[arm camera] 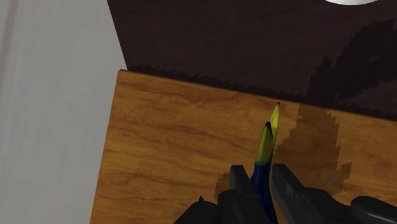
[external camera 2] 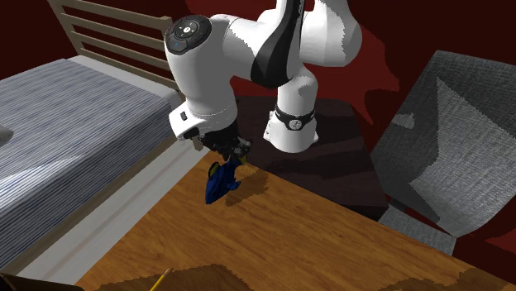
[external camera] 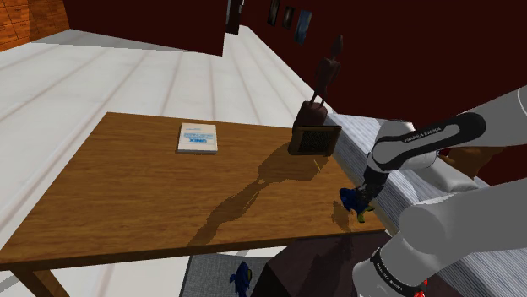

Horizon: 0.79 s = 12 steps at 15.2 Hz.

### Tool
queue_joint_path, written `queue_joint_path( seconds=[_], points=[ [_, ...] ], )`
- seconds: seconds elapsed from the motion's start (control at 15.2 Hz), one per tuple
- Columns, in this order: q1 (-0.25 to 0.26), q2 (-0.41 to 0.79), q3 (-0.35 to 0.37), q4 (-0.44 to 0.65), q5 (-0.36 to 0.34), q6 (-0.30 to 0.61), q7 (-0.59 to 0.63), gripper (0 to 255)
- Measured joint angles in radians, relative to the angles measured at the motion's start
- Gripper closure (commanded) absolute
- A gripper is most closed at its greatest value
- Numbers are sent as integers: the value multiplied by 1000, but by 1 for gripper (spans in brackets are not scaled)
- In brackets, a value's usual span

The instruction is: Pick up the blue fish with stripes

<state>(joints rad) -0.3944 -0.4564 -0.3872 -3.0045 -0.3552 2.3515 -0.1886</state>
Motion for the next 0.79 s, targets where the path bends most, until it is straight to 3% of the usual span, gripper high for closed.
queue_joint_path(
  seconds=[0.79],
  points=[
    [-3, -206, 45, 56, 37, -261, -11, 255]
  ],
)
